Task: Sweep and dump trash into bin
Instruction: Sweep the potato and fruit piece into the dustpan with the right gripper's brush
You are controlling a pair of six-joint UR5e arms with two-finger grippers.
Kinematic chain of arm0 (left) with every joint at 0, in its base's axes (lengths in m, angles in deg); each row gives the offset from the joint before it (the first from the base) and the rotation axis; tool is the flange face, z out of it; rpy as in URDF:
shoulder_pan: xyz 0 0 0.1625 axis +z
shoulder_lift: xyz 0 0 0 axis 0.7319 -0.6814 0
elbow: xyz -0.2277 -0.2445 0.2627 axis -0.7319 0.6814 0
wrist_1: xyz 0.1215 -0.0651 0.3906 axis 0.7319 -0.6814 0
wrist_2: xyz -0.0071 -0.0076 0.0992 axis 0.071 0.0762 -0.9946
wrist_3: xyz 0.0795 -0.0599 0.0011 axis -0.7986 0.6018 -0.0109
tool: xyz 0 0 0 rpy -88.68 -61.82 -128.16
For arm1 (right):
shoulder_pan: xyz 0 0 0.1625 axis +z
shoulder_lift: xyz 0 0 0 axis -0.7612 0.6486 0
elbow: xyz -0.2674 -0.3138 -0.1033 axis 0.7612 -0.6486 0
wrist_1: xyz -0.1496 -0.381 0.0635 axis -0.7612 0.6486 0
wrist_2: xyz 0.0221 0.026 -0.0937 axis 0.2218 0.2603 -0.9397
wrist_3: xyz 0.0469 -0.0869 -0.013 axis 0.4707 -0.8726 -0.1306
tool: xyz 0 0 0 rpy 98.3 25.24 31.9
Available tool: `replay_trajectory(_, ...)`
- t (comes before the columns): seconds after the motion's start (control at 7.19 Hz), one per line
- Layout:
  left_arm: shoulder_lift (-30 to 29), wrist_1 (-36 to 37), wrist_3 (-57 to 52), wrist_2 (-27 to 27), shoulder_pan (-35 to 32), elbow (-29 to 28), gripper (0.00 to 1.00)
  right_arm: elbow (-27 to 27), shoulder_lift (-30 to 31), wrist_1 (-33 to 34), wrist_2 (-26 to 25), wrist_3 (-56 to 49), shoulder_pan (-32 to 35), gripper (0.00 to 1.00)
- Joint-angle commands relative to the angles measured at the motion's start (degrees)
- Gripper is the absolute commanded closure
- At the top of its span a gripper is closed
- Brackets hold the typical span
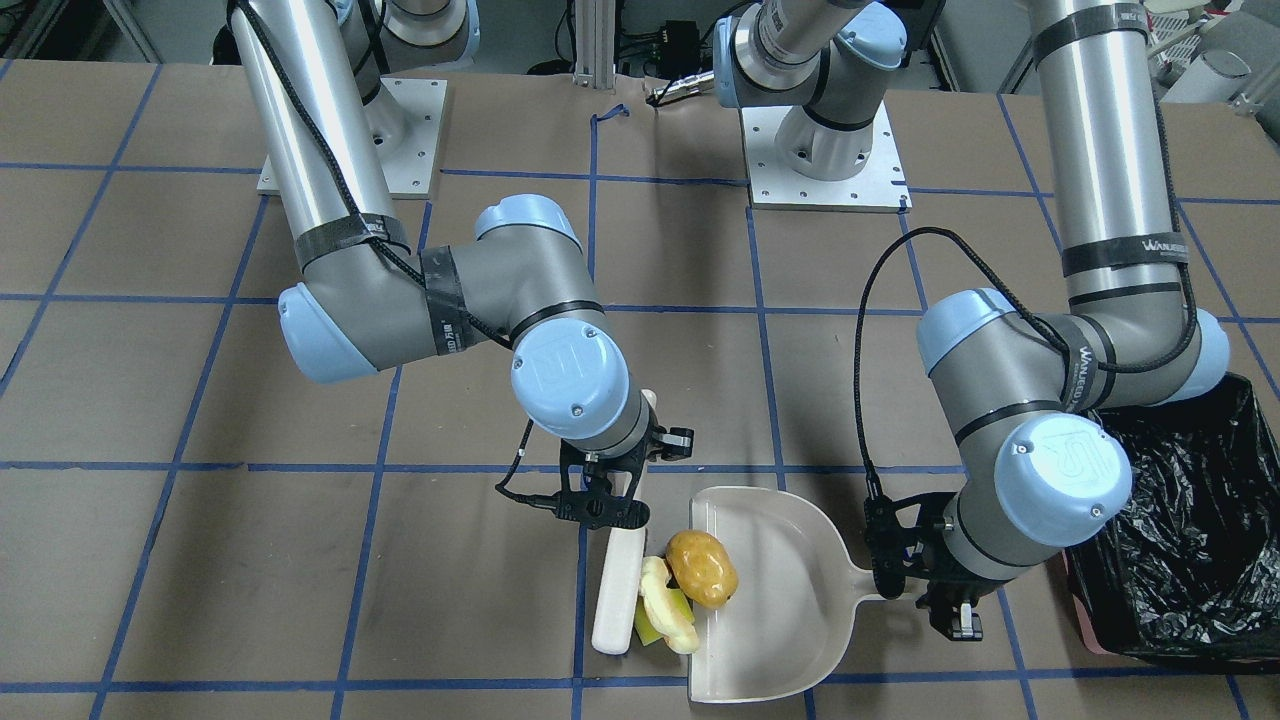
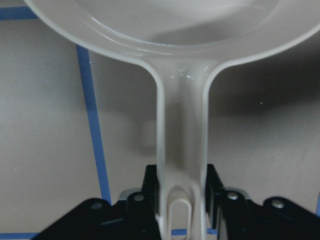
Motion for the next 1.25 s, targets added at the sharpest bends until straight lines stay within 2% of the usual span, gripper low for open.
replay_trajectory(0.0, 0.0, 0.0, 0.0, 0.01, 0.0, 0.0, 0.74, -0.9, -0.12, 0.17, 3.12, 3.56, 1.61, 1.0)
replay_trajectory(0.7, 0.0, 0.0, 0.0, 0.01, -0.09, 0.0, 0.74, -2.57, -1.35, 7.97, 11.91, 11.47, 3.55, 1.0)
replay_trajectory(1.11, 0.0, 0.0, 0.0, 0.01, -0.18, 0.0, 0.74, -4.85, -1.53, 10.45, 15.17, 16.13, 4.08, 1.0)
